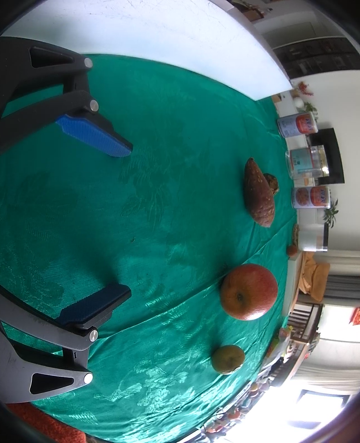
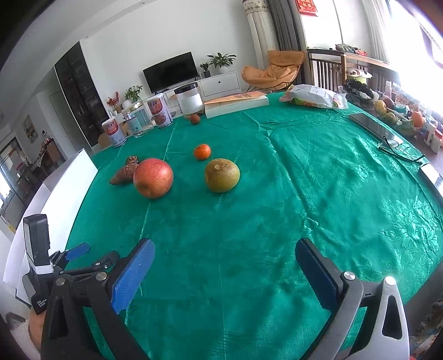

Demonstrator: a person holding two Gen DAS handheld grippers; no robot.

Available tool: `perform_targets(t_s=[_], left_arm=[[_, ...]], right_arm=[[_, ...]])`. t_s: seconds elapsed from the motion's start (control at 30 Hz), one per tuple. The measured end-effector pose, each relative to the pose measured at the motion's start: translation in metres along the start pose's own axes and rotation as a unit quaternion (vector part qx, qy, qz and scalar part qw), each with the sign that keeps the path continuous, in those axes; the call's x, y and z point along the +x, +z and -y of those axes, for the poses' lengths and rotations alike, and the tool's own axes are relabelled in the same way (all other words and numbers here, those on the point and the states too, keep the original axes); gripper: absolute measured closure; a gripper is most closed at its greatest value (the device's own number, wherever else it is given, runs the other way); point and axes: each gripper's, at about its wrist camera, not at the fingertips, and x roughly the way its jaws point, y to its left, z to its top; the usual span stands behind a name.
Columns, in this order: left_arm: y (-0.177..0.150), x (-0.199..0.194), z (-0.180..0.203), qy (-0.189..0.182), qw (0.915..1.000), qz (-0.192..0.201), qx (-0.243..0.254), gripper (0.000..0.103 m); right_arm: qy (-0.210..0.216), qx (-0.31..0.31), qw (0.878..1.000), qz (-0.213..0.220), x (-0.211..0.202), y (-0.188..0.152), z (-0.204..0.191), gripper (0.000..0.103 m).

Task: Organize fruits

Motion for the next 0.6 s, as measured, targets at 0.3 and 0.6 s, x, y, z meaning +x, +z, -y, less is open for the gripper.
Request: perform_targets(t_s=[0.3, 0.6], left_arm=[[-0.0001, 0.0, 0.0001, 0.0, 1.0, 0.0, 0.0, 0.008], [0.0, 0.0, 0.0002, 0.0, 1.0, 0.0, 0.0, 0.008]], right_arm=[[0.0, 0.0, 1.0, 0.003, -0.0018, 0.0004, -0.0009, 0.002], [0.001, 0.001, 1.0, 0.004, -0.0022, 0.0006, -0.0008, 0.002]])
